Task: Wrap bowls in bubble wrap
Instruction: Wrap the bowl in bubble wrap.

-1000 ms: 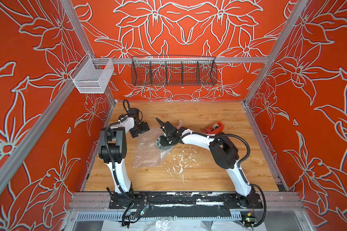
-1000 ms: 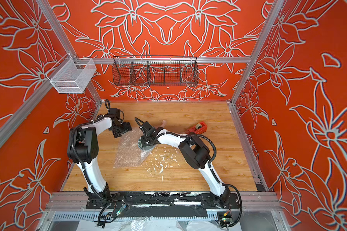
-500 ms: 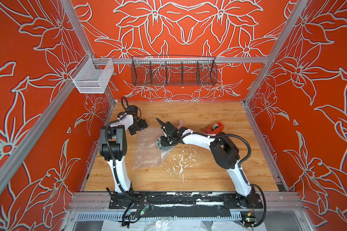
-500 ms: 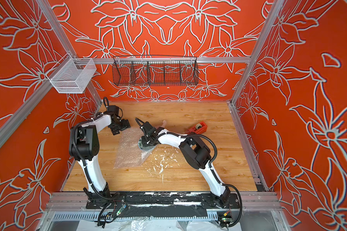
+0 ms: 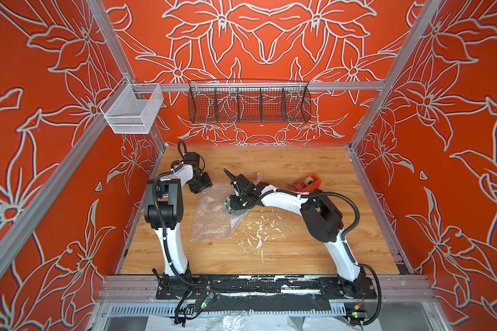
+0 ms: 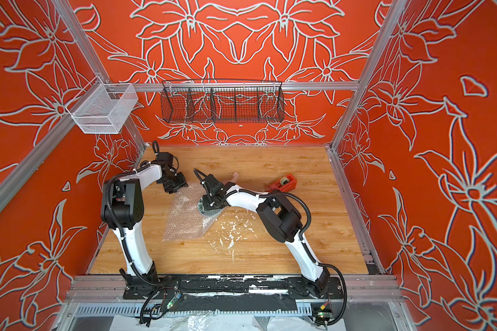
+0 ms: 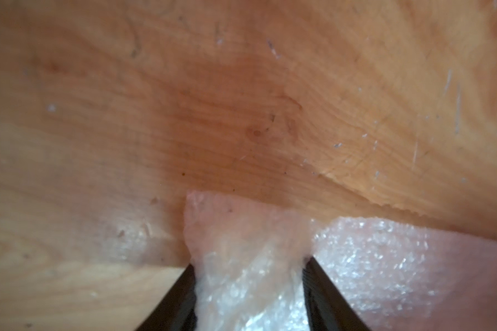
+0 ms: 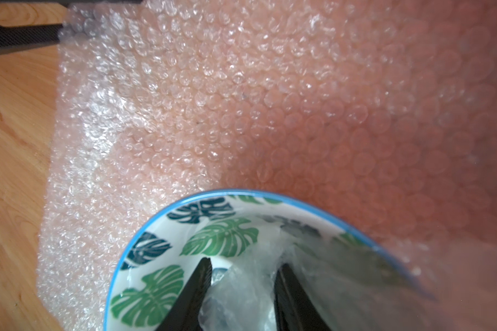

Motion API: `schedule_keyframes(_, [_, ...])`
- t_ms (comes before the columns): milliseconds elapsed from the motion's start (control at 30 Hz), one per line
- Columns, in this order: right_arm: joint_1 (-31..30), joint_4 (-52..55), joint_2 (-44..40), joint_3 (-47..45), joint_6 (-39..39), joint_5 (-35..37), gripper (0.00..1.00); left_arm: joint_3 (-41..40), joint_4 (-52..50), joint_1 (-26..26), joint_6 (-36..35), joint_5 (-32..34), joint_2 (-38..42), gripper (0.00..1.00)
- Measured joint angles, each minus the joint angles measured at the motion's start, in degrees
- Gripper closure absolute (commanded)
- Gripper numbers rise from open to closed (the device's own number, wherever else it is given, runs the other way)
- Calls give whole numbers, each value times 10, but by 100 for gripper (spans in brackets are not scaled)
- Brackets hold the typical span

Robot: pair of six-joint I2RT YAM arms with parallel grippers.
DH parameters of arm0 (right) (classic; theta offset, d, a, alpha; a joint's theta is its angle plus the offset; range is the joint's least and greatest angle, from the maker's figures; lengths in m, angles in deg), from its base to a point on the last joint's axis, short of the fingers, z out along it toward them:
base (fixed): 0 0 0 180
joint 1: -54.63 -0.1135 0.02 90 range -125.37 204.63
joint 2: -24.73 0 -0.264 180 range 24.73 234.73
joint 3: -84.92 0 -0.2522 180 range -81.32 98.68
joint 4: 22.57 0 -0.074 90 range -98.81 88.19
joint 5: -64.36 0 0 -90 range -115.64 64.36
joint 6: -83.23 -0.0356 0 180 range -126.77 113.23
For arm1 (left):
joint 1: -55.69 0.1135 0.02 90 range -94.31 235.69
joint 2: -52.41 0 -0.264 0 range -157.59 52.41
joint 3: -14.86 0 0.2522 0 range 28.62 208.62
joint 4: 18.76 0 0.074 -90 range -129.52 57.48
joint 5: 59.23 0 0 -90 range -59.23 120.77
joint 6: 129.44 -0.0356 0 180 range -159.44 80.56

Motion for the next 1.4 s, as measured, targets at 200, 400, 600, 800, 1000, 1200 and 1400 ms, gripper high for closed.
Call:
schedule_keyframes(200, [2, -3, 0, 0, -12, -3, 57, -35, 9, -1, -1, -20, 19, 88])
schedule_keyframes(400, [3, -2, -2, 0, -35, -3, 52, -107, 27, -3, 10, -54, 102, 96])
schedule_keyframes(600, [7, -16, -15, -22, -68, -10, 49, -188, 68, -27, 28, -98, 215, 97])
schedule_keyframes(800, [18, -66, -55, -92, -114, -36, 48, -260, 104, -64, 50, -123, 274, 97])
schedule_keyframes(1000, [23, -92, -85, -132, -150, -57, 48, -312, 120, -94, 74, -132, 318, 97])
schedule_keyframes(1200, [25, -117, -104, -146, -173, -71, 46, -323, 134, -100, 92, -136, 358, 96])
schedule_keyframes(1400, [26, -148, -139, -195, -191, -78, 46, -331, 150, -124, 108, -138, 361, 96])
